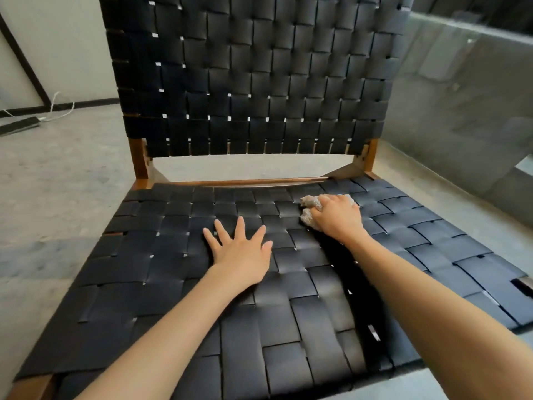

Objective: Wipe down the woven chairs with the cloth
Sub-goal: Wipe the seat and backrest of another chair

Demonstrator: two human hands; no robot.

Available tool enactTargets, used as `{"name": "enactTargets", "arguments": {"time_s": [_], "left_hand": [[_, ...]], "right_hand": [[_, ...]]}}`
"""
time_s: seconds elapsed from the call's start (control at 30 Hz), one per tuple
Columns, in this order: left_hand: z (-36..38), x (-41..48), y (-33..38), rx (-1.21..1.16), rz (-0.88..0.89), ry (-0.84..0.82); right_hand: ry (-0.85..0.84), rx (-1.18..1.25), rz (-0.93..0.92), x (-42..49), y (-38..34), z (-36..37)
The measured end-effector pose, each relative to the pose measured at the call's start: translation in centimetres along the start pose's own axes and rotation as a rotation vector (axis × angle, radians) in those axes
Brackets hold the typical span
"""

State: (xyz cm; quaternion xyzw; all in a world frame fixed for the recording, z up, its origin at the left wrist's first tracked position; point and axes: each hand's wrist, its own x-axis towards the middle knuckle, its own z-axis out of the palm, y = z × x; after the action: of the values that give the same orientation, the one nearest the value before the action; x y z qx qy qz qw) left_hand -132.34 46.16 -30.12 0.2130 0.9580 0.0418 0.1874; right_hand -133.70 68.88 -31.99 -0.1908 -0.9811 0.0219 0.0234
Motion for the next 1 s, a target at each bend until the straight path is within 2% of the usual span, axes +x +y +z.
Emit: {"name": "enactTargets", "arguments": {"time_s": [0.17, 0.37, 0.63, 0.7, 0.8, 1.0], "left_hand": [[0.6, 4.3, 0.1, -0.027, 0.083, 0.104], [1.0, 8.4, -1.0, -0.090, 0.131, 0.171], [0.8, 9.9, -3.5, -0.119, 0.260, 0.274], [0.3, 10.2, -4.3, -0.165, 0.262, 0.308], [0.0, 10.2, -4.7, -0.210, 0.230, 0.306], [-0.9, 8.5, -8.3, -0.114, 0.217, 0.143]], "right_hand": [[0.057, -0.130, 0.138, 1.5, 7.1, -0.8], [0.066, -0.121, 0.305, 6.2, 8.6, 0.0], [0.114, -0.108, 0.413, 10.6, 9.3, 0.8], [0.142, -0.130, 0.365, 10.7, 8.8, 0.8], [0.156, -0.035, 0.236, 10.0, 6.7, 0.6], [0.021, 0.144, 0.009, 8.9, -3.3, 1.5]]}}
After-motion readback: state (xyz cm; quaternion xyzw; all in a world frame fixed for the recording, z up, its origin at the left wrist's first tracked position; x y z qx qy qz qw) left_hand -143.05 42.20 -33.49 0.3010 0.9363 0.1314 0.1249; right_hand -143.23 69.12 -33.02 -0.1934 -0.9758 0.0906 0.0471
